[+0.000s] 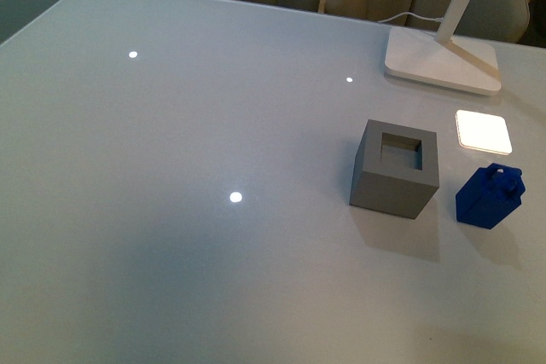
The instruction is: Insert blue part into gray base
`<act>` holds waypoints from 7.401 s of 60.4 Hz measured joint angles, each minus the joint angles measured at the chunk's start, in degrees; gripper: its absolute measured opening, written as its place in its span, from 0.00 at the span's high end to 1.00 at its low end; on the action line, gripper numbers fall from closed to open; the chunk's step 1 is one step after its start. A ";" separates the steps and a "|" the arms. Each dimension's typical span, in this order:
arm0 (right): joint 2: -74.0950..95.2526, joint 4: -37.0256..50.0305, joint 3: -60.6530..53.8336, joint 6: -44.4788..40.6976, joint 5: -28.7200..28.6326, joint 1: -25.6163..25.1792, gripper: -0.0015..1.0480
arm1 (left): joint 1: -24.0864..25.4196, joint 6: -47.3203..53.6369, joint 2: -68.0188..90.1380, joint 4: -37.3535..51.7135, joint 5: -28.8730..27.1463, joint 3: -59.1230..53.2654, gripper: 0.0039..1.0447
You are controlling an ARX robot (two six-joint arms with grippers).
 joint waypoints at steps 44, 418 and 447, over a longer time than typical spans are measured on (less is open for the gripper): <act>16.00 -13.14 8.04 4.81 8.37 4.72 0.09 | 0.00 0.02 0.00 0.00 -0.02 0.02 0.07; 110.03 -19.02 67.84 23.32 2.64 13.03 0.09 | 0.00 0.00 0.00 0.00 0.00 0.00 0.07; 90.01 52.17 29.92 3.15 10.64 11.30 0.45 | 0.00 0.00 0.00 0.00 -0.02 0.00 0.07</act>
